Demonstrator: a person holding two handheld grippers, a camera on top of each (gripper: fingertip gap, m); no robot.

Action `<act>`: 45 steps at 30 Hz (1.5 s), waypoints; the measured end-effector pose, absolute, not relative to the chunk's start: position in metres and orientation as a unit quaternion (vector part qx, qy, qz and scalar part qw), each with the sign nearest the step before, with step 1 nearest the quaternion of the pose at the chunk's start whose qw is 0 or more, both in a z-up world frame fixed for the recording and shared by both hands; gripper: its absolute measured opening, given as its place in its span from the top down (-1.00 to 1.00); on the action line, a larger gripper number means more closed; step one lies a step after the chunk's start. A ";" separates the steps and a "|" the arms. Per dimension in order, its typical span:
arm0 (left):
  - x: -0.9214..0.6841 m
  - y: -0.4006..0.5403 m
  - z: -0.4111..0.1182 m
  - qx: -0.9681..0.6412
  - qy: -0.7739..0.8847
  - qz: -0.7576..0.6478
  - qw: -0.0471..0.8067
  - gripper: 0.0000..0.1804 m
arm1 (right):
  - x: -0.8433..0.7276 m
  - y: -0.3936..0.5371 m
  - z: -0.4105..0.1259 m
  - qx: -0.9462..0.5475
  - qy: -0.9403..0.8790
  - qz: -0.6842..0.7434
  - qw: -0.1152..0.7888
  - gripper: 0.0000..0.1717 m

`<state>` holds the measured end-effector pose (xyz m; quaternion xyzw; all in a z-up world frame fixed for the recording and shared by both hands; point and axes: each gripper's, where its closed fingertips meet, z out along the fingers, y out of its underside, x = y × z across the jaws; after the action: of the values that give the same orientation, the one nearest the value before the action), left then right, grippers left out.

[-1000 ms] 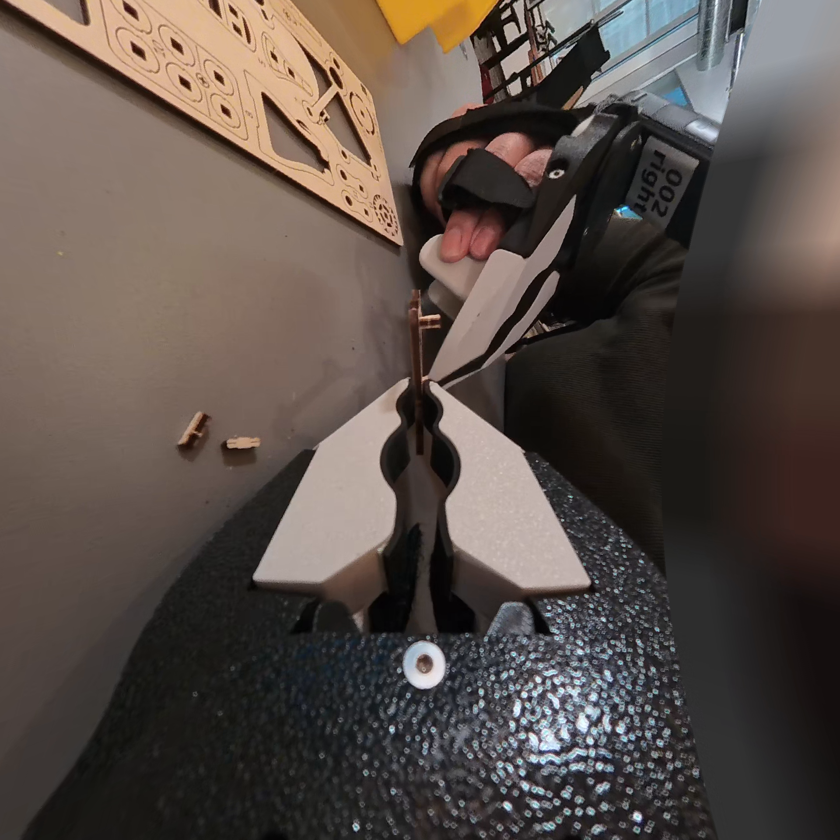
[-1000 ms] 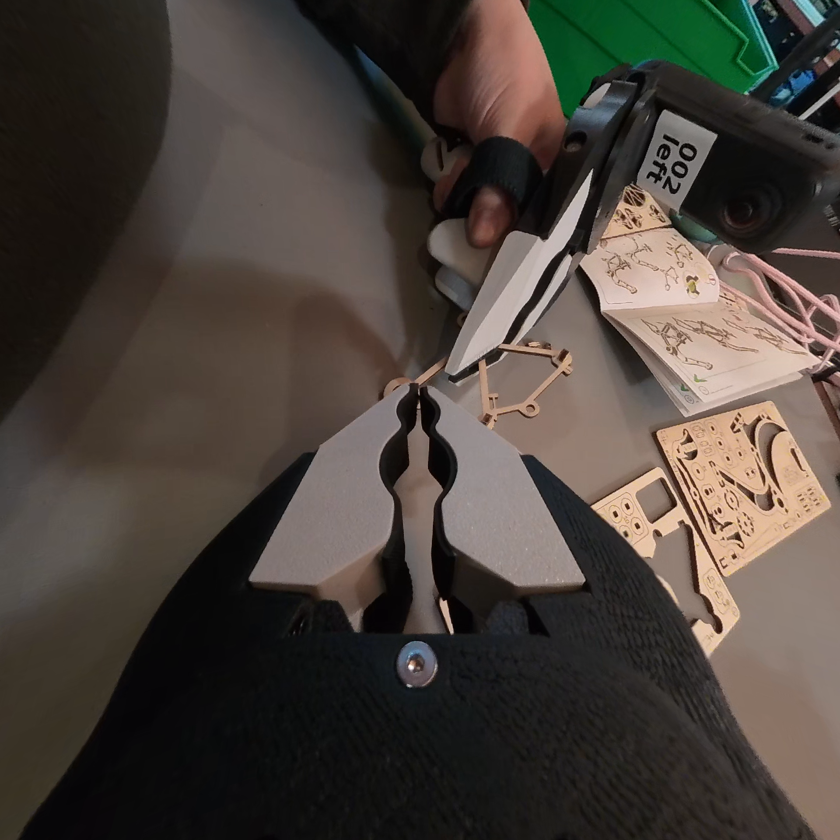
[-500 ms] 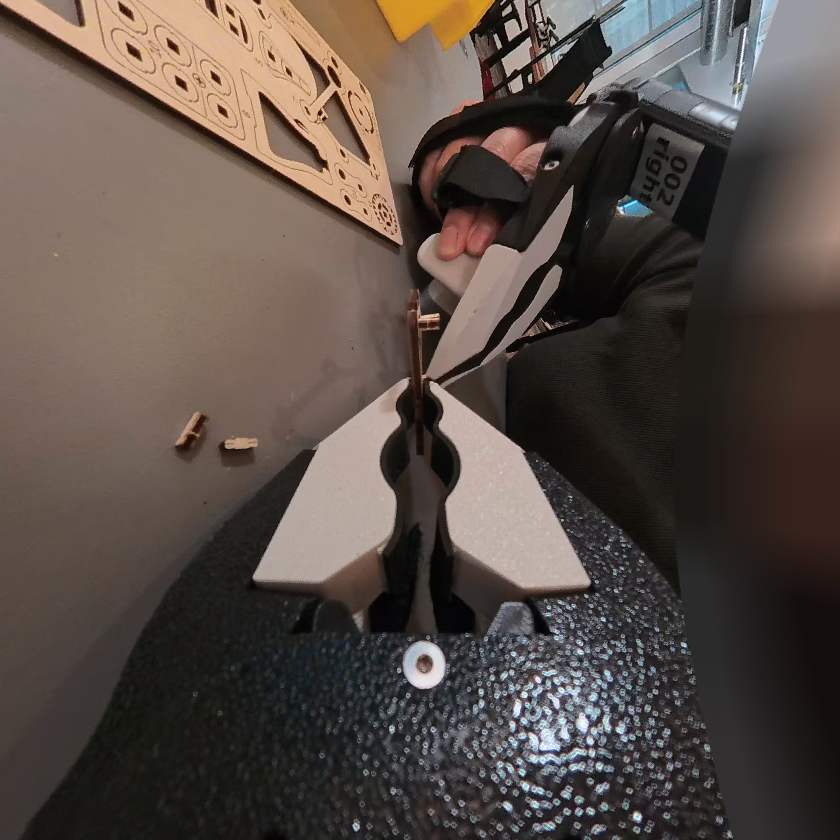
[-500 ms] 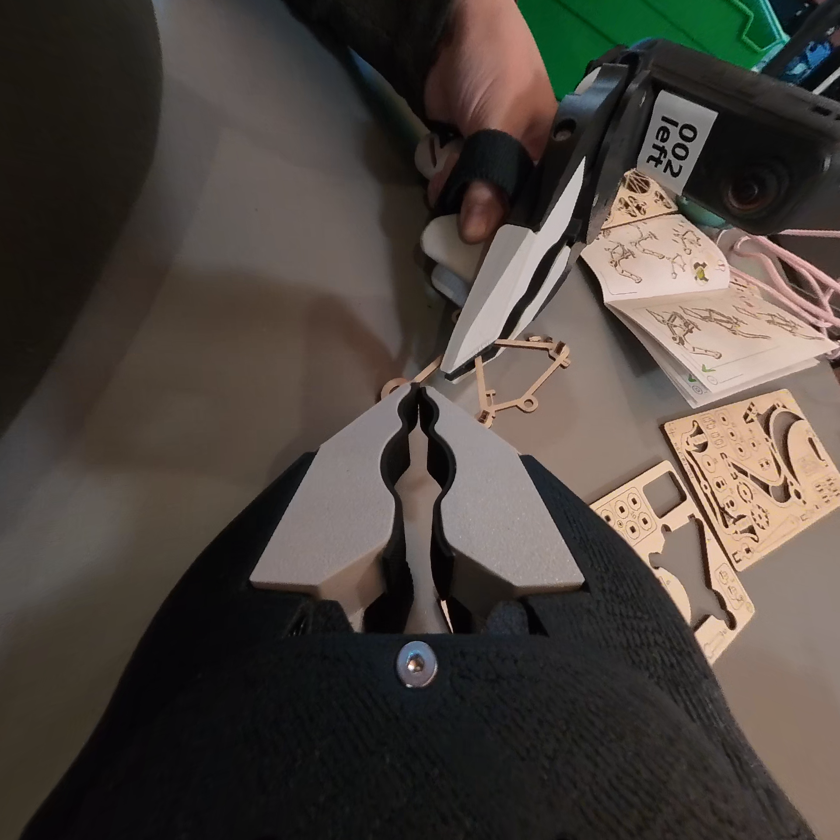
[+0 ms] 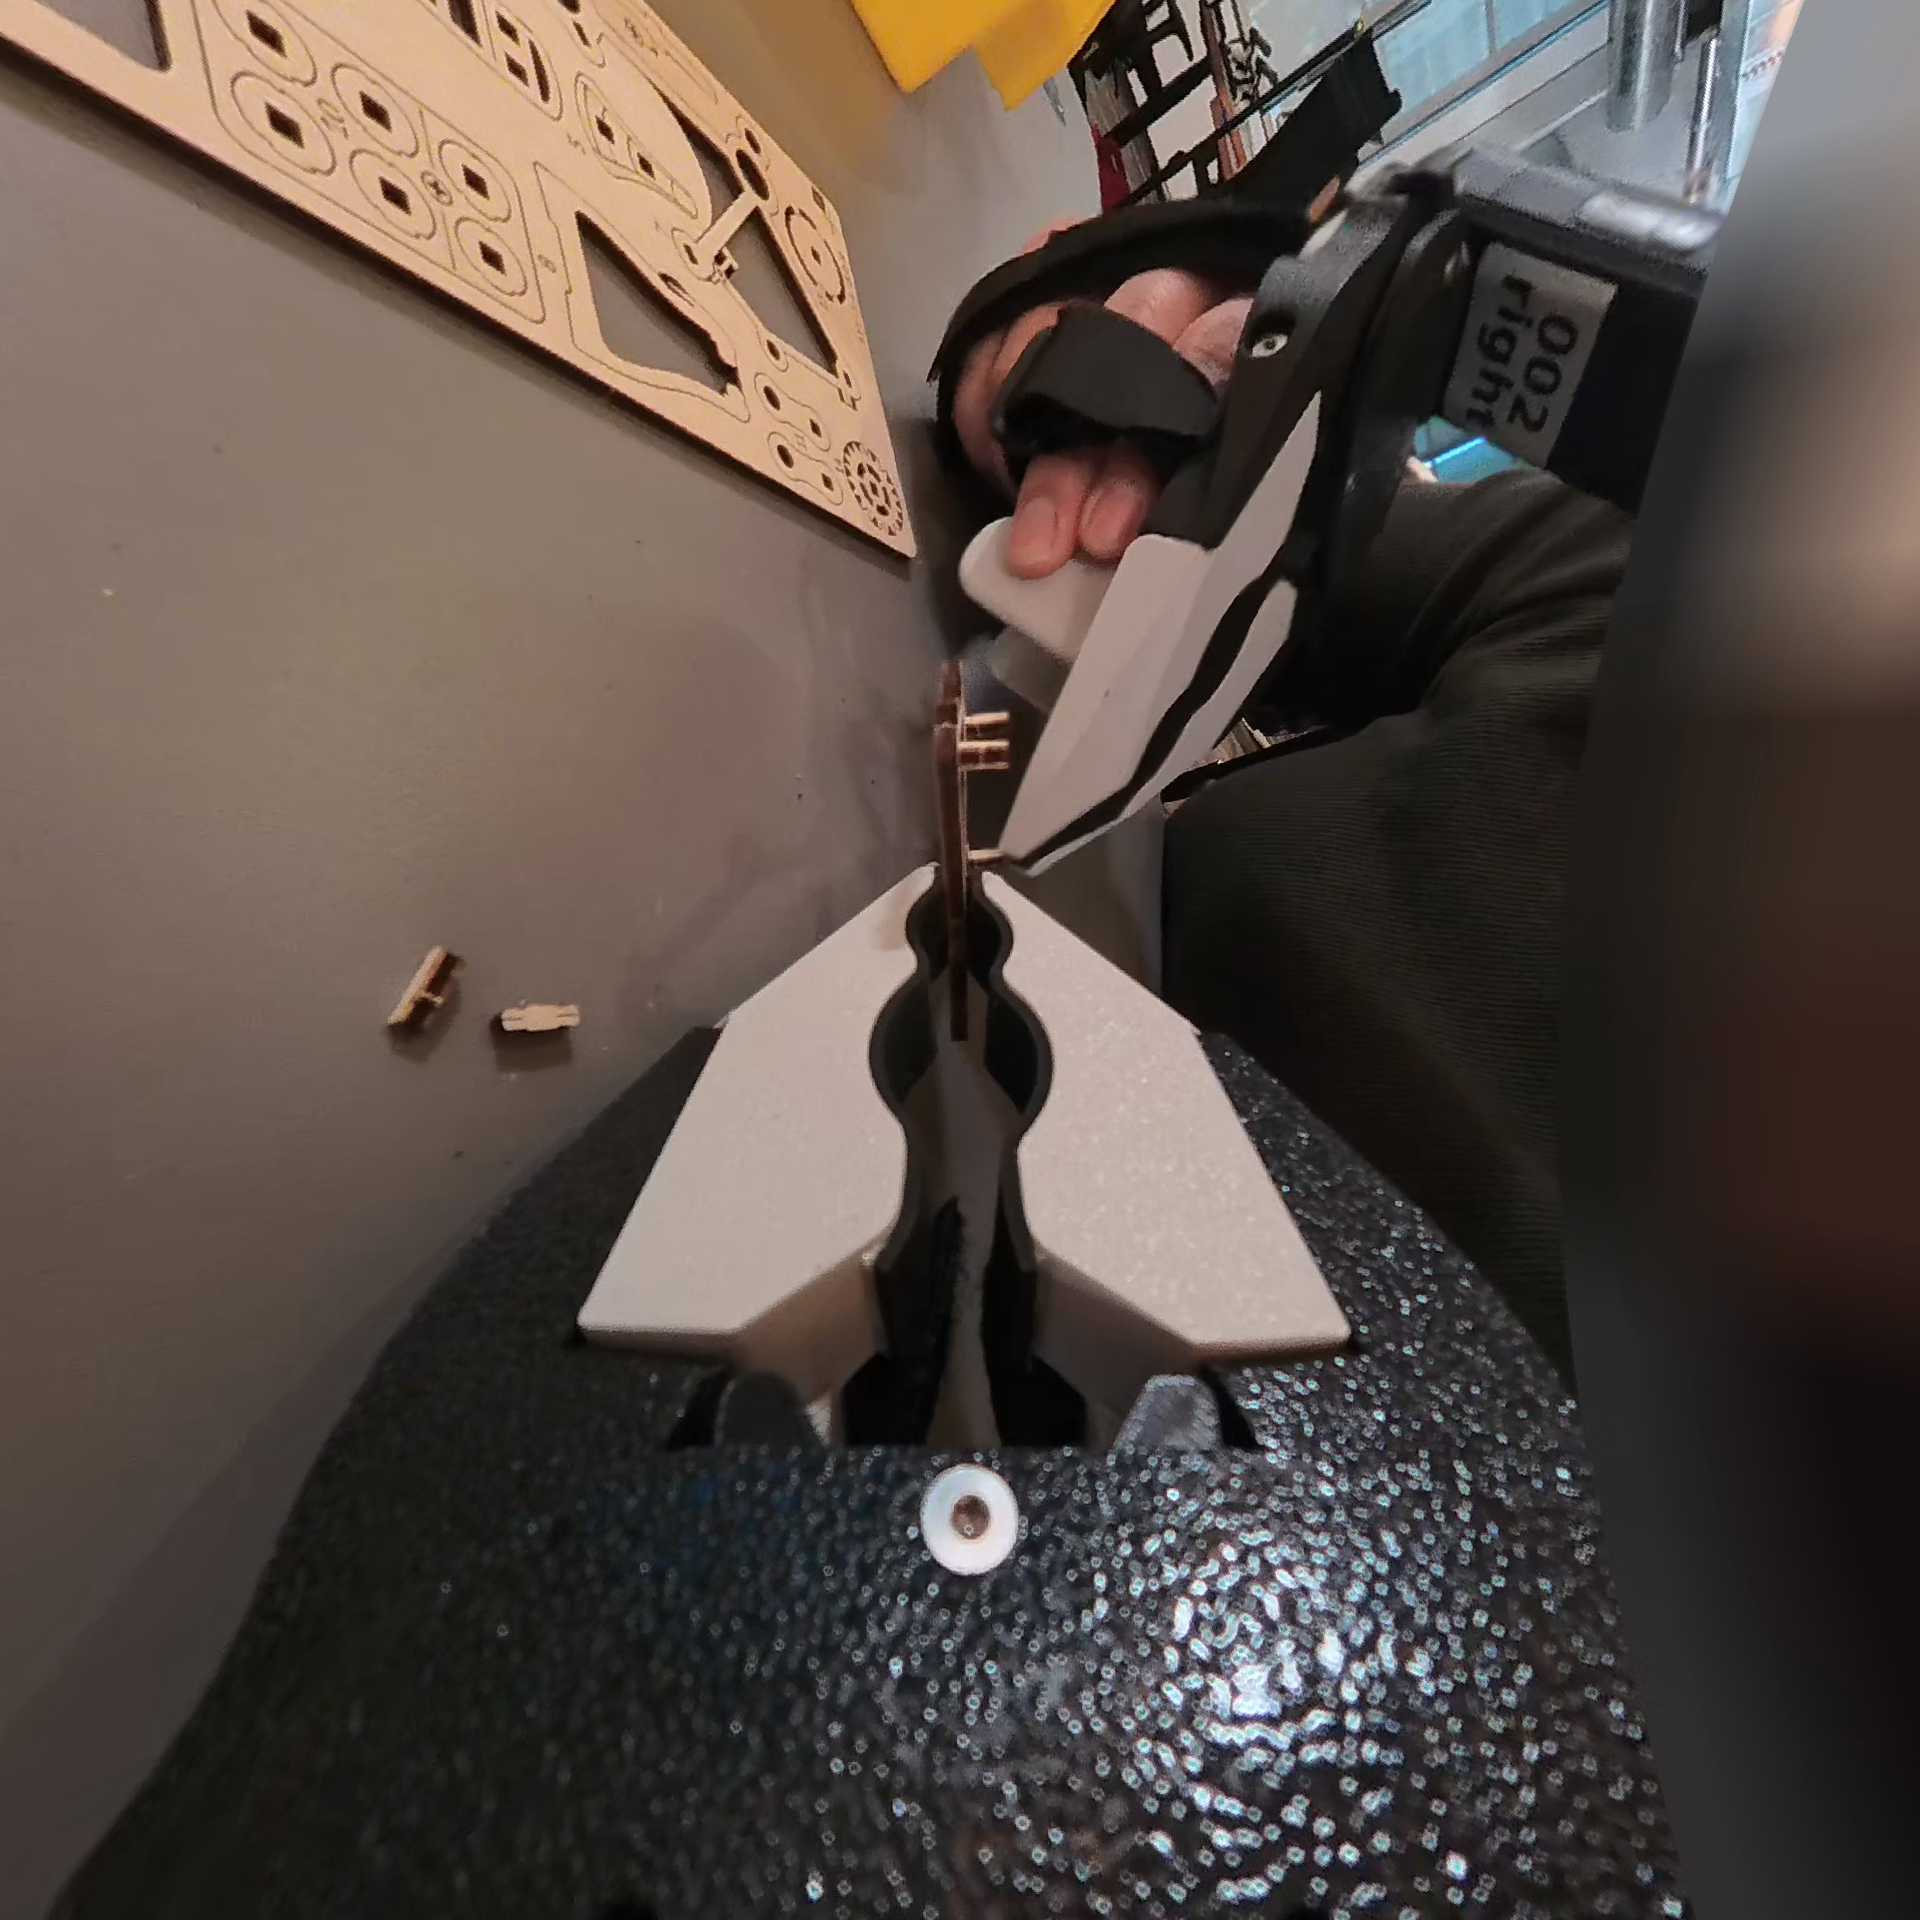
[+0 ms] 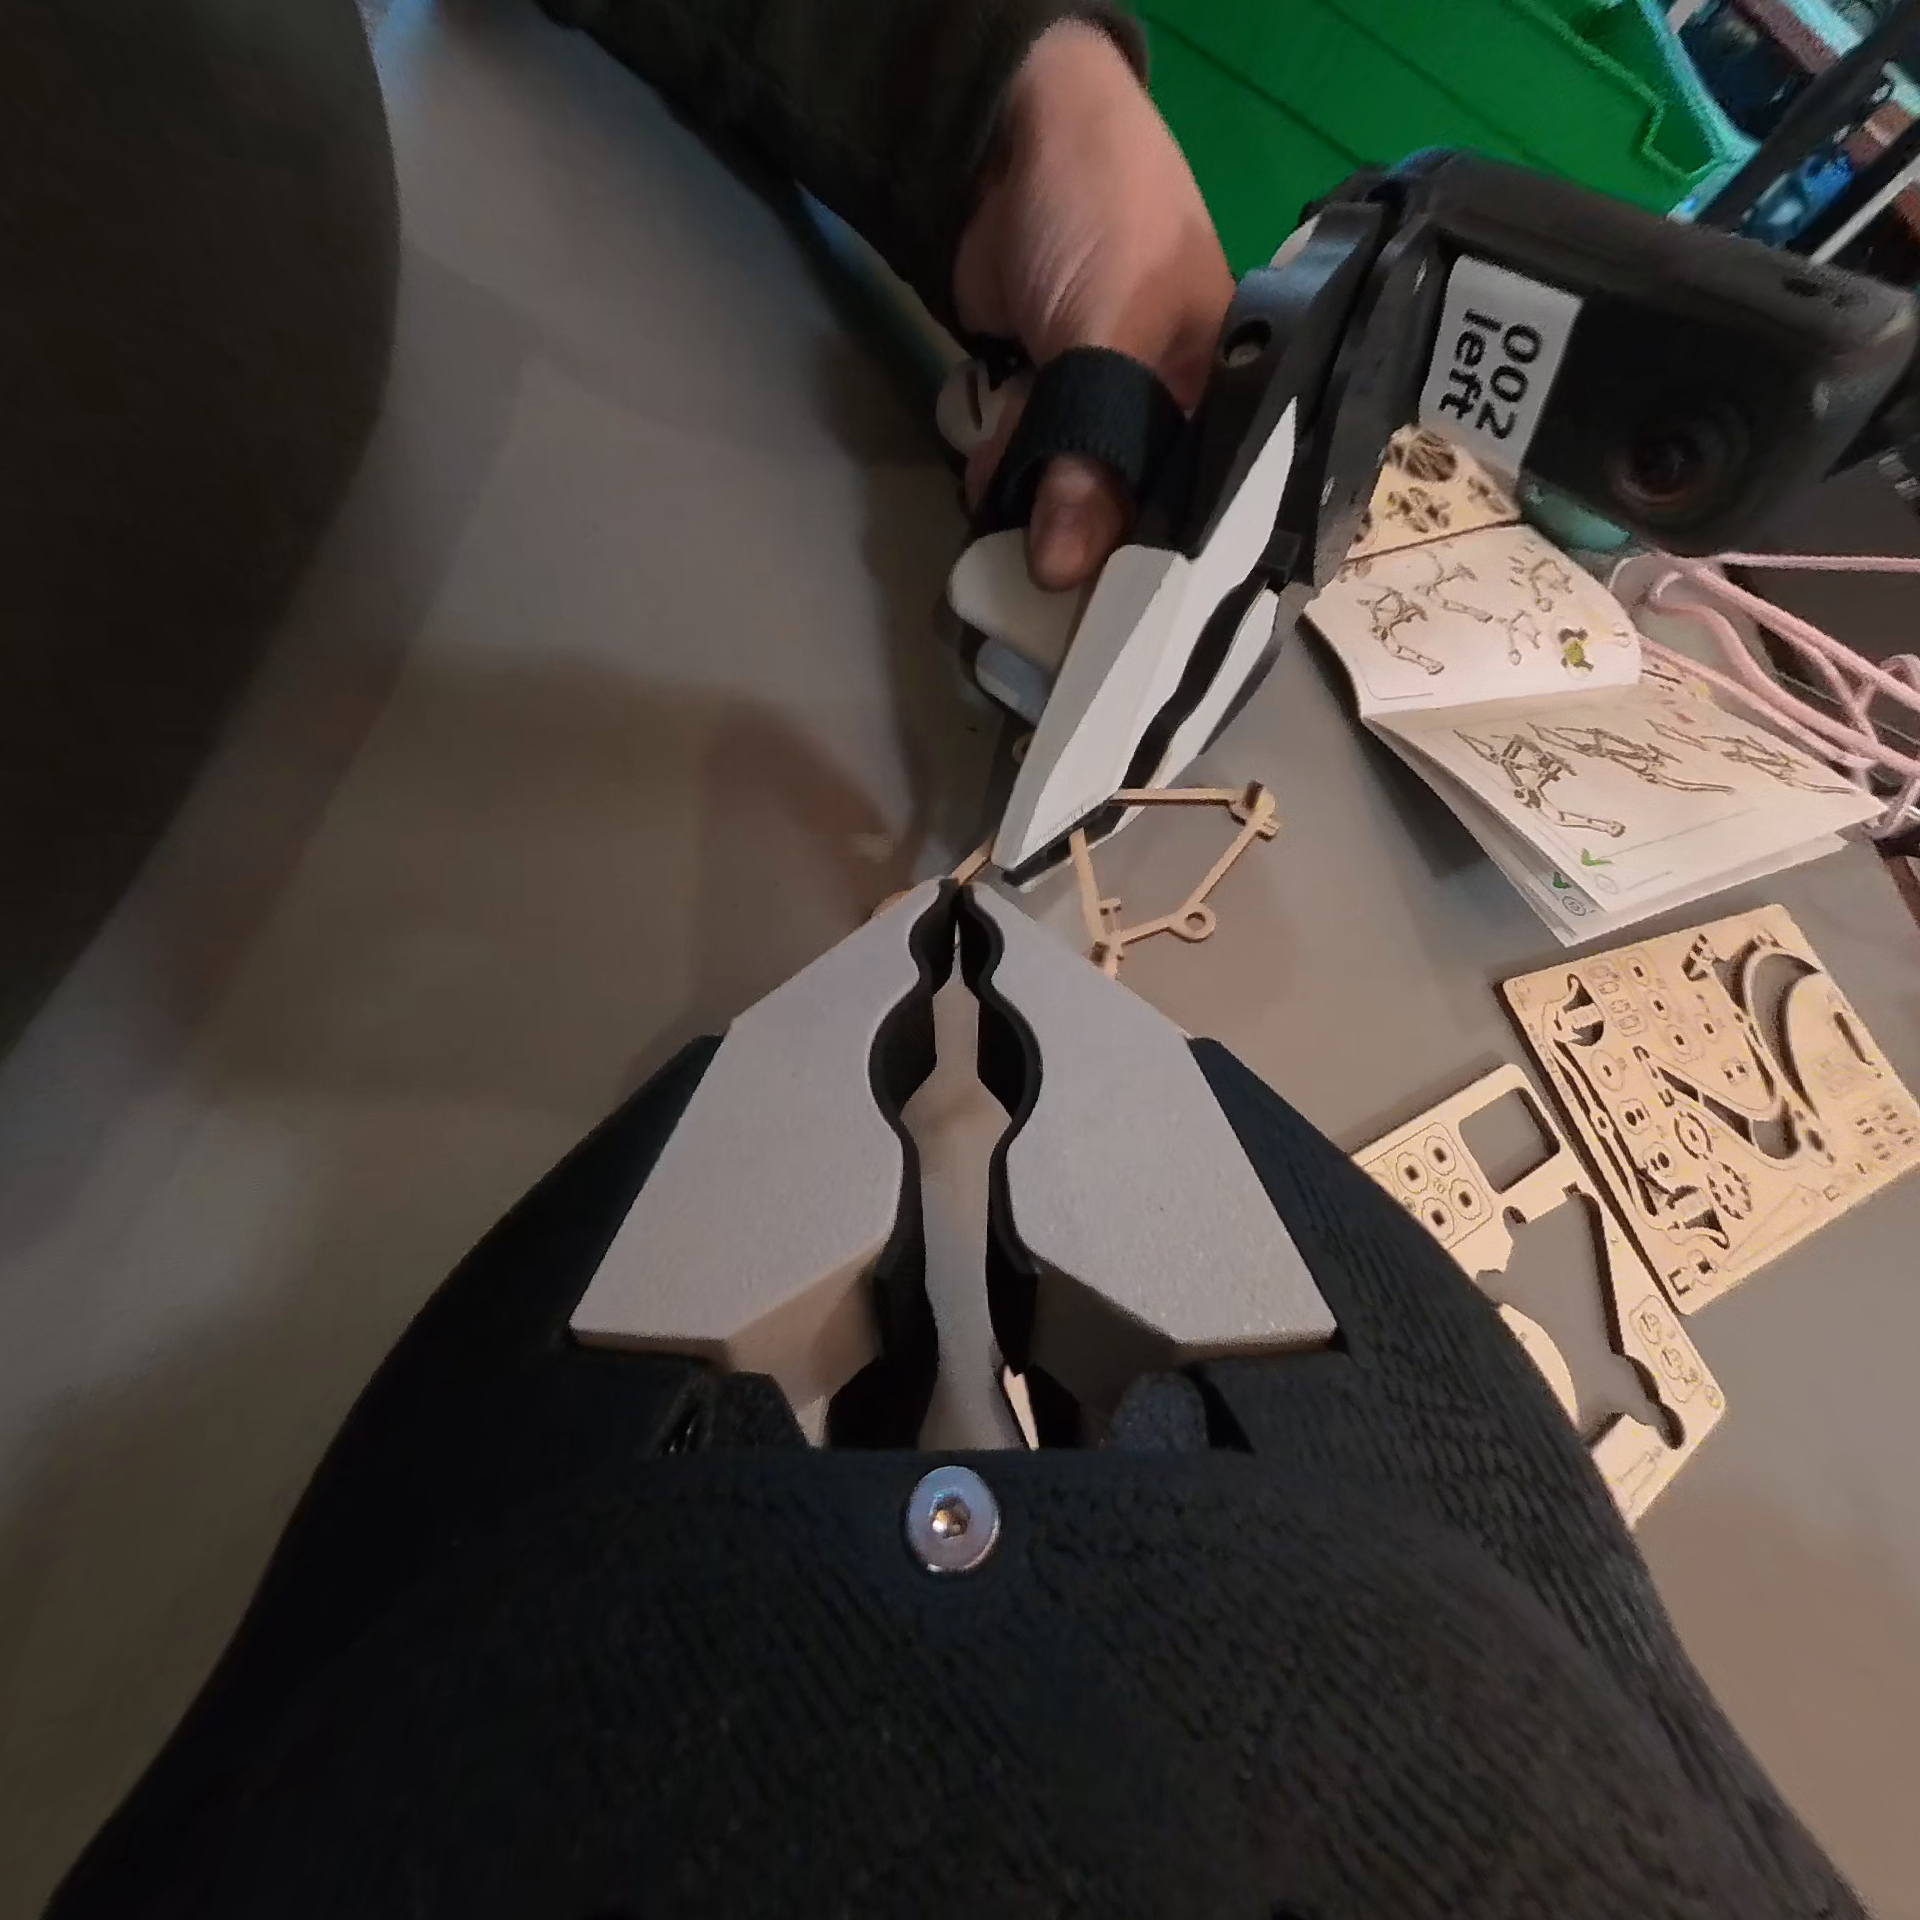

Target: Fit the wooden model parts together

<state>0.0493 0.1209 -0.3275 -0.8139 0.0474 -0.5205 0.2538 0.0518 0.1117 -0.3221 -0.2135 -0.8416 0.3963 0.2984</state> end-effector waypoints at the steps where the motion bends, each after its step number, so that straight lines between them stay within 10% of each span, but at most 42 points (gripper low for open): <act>1: 0.049 0.121 -0.328 -0.814 0.048 -0.521 0.254 1.00 | 0.052 0.112 -0.319 -0.217 -0.837 0.407 0.295 1.00; 45: 0.048 0.121 -0.328 -0.815 0.046 -0.518 0.254 1.00 | 0.054 0.115 -0.333 -0.237 -0.856 0.375 0.267 1.00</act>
<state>0.0483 0.1213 -0.3280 -0.8152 0.0464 -0.5183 0.2545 0.0537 0.1154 -0.3335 -0.2371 -0.8556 0.3746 0.2674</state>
